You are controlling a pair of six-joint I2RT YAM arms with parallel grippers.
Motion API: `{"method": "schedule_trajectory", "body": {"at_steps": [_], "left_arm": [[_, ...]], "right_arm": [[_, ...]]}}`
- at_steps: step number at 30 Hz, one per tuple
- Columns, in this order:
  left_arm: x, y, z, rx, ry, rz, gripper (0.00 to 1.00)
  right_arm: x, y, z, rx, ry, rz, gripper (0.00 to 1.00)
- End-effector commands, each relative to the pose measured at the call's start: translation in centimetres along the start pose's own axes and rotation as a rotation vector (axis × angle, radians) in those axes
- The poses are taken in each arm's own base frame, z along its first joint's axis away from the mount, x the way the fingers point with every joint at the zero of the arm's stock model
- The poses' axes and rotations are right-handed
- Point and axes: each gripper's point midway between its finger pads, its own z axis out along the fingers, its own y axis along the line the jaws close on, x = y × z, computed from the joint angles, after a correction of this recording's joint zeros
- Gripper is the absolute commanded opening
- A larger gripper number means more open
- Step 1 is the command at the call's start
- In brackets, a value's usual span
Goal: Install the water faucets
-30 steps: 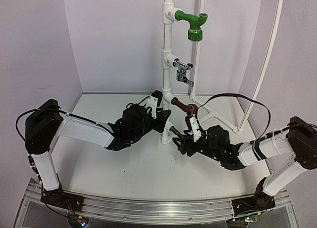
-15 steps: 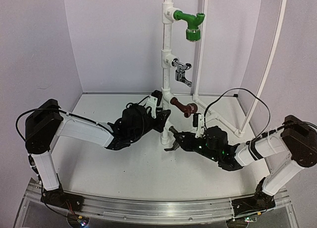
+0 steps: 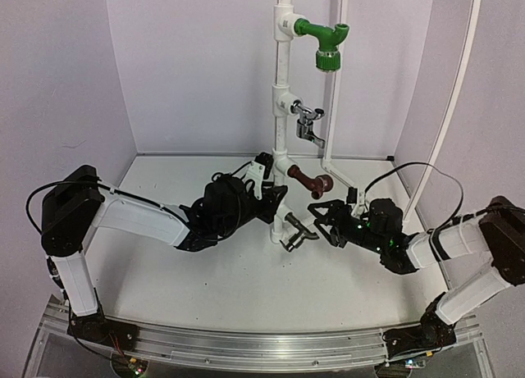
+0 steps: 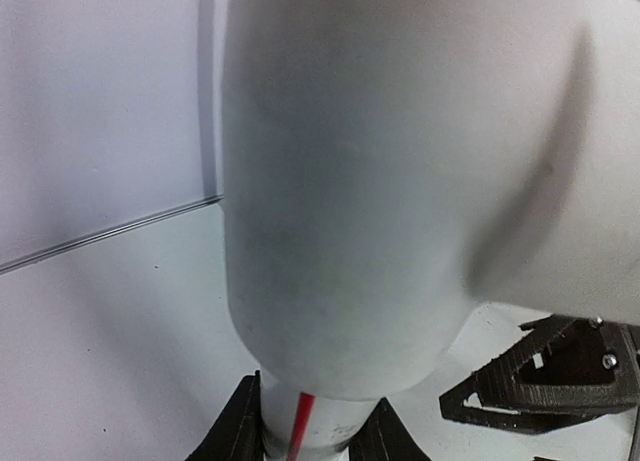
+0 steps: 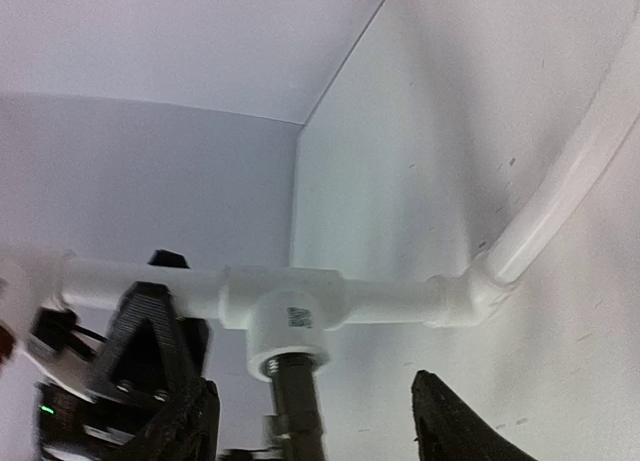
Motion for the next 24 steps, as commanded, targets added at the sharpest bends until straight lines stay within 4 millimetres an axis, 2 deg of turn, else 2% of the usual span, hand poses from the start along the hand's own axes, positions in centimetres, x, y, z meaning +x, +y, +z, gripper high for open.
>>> {"method": "schedule_trajectory", "body": {"at_steps": [1, 4, 8, 11, 15, 17, 20, 24], "left_arm": [[5.7, 2.9, -0.6, -0.096, 0.19, -0.026, 0.0], [6.0, 2.8, -0.5, -0.093, 0.195, -0.024, 0.0], [5.9, 2.7, -0.3, -0.09, 0.194, -0.022, 0.0], [5.9, 2.7, -0.3, -0.091, 0.193, -0.021, 0.0], [6.0, 2.7, -0.2, -0.09, 0.196, -0.021, 0.0], [6.0, 2.7, -0.2, -0.089, 0.195, -0.023, 0.0], [6.0, 2.6, -0.2, -0.087, 0.195, -0.023, 0.0], [6.0, 2.6, -0.3, -0.086, 0.196, -0.022, 0.0]], "right_arm": [[0.7, 1.7, -0.6, 0.127, 0.112, -0.731, 0.7], [1.4, 3.4, -2.5, 0.106, 0.078, -1.128, 0.76], [2.6, 4.9, -4.4, 0.011, 0.105, -1.422, 0.83], [4.9, 4.9, -5.2, -0.058, 0.189, -1.666, 0.83], [8.6, 4.9, -6.4, -0.179, 0.179, -2.015, 0.86], [9.3, 4.9, -6.4, -0.205, 0.157, -2.153, 0.86], [9.7, 4.7, -5.4, -0.196, 0.177, -2.266, 0.82], [8.9, 3.4, -3.8, -0.089, 0.216, -2.383, 0.81]]}}
